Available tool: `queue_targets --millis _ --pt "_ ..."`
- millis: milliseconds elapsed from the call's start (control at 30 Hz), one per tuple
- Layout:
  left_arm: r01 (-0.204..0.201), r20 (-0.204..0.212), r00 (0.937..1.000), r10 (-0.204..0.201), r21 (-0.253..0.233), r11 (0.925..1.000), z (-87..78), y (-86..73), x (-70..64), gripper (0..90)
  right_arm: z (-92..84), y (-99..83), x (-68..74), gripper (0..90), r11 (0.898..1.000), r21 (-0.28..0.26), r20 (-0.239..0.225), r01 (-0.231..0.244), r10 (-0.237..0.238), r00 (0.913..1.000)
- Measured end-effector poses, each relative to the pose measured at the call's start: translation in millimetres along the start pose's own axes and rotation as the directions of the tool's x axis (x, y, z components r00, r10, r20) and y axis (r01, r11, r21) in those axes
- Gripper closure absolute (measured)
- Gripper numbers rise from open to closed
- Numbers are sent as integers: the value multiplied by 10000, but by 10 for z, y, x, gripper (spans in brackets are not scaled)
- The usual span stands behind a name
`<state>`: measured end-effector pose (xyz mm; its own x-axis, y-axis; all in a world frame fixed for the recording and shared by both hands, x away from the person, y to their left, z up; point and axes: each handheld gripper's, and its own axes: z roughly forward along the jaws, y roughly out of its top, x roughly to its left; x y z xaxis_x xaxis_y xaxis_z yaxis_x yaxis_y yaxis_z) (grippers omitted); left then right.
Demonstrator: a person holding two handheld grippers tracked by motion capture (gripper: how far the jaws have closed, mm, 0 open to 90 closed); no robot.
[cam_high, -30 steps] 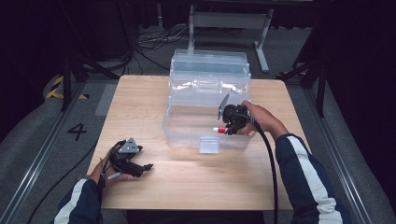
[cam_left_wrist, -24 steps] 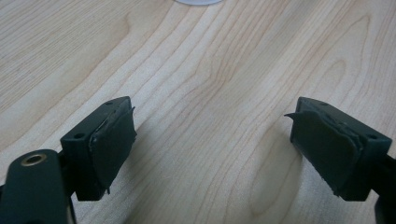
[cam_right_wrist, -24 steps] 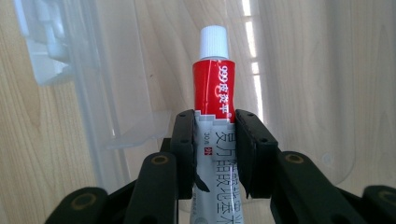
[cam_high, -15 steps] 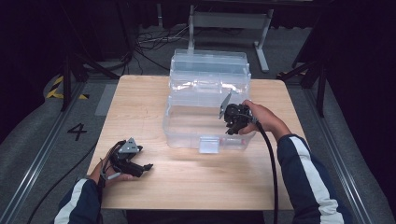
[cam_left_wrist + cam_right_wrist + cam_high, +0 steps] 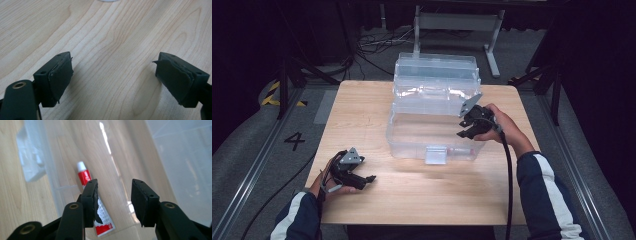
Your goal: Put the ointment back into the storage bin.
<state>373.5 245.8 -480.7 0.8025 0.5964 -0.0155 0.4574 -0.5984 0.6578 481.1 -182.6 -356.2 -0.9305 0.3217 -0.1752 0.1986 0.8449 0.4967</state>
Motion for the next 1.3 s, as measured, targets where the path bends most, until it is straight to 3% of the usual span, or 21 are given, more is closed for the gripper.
queue_targets --millis 200,267,433,667,800,867,1067,1200,1300 --pt "255 -31 9997 -254 253 9994 25 96 -13 194 -229 -180 -24 544 9876 -1525 467 -383 459 9979" --pt "223 -66 9997 -221 352 9991 28 141 -17 195 -254 -195 -31 541 9853 -1660 520 -393 486 9975" --pt "-53 -151 9999 47 -371 9993 -73 392 -55 210 -389 -255 -70 510 9689 -2420 992 -520 780 9920" --pt "-873 -564 9951 809 -1219 9887 -292 744 -138 247 -516 -213 -120 492 9537 -2977 1425 -430 890 9858" --pt "-1354 -557 9902 1284 -1490 9795 -341 964 -200 295 -586 -148 -199 480 9478 -3146 1580 -517 1060 9817" --pt "-1479 -449 9888 1425 -1600 9760 -336 1048 -221 302 -631 -105 -235 481 9400 -3379 1845 -472 1153 9760" --pt "-1882 -157 9820 1880 -1525 9702 -243 1227 -273 346 -651 29 -383 480 9301 -3620 1995 -618 1420 9695" --pt "-2071 44 9778 2094 -1289 9698 -147 1301 -283 362 -625 86 -463 477 9316 -3566 1972 -711 1494 9689" --pt "-2097 383 9758 2152 -1148 9710 -71 1345 -268 400 -584 134 -557 478 9302 -3573 2098 -840 1676 9633"
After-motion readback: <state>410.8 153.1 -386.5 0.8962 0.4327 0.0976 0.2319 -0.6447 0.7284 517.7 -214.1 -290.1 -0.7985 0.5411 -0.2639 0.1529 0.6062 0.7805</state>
